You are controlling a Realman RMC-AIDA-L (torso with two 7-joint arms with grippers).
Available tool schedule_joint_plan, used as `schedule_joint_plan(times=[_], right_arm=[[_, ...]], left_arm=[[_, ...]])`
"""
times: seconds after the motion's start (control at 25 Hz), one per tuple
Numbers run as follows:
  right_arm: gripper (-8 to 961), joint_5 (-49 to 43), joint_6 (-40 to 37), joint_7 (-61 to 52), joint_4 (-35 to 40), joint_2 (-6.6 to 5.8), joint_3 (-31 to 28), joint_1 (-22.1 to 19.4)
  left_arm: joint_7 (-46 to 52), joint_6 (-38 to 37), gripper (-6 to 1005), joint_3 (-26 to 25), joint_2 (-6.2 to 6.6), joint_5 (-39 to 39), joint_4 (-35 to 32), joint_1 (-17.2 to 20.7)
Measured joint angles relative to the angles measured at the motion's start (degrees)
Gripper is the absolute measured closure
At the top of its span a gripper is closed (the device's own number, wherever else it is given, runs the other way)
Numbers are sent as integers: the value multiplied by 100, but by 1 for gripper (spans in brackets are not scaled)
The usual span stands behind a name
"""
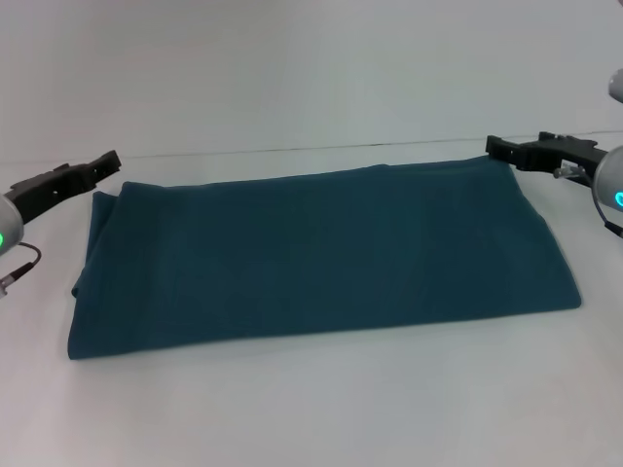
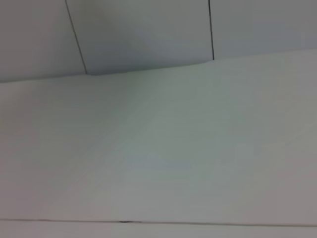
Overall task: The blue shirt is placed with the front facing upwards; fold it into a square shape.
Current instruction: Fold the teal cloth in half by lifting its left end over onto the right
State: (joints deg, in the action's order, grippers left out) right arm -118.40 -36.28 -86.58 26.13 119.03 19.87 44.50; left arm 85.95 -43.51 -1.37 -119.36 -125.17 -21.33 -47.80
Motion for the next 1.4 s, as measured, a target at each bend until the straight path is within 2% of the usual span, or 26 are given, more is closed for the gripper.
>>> schedule_joint_plan(times=[0.12,0.32,0.52,0.64,0.76,0.8,0.88,1.04,1.16,1.4], right_arm=[[155,69,-292,-25,150,-15,2,-122],[23,285,-1403,-57,624,-5,5,-458],[30,328,-2865,-86,1095,-36,49,-845],[30,308,-3542,-440,1353,-74,270,-1065],[31,308,-3911,-1019,1512,-165,590,-1257],[32,310,-4018,-1135,1530,-185,649,-1303],[32,321,-4207,-1230,1548,-204,659,-1357],[33,301,-4329,-1254,1554,-213,685,-1393],[34,128,-4310,-1380,1575,-230,707,-1398],[36,-389,-4226,-1831,1919,-234,707,-1391]], left_arm=[[344,-455,210,3,68,13,-62,99],[777,-1580,178,6,164,21,-243,299],[951,-3113,146,6,219,72,-421,521],[1149,-3624,143,-13,192,156,-491,677],[1213,-3820,146,-31,154,313,-476,811],[1185,-4063,148,-41,56,702,-446,1002],[1182,-4177,149,-30,-18,1018,-446,1119],[1331,-4340,151,87,-61,1325,-479,1289],[1493,-4426,152,460,-49,1298,-584,1326],[2305,-4211,151,1930,-44,1019,-1274,1329]])
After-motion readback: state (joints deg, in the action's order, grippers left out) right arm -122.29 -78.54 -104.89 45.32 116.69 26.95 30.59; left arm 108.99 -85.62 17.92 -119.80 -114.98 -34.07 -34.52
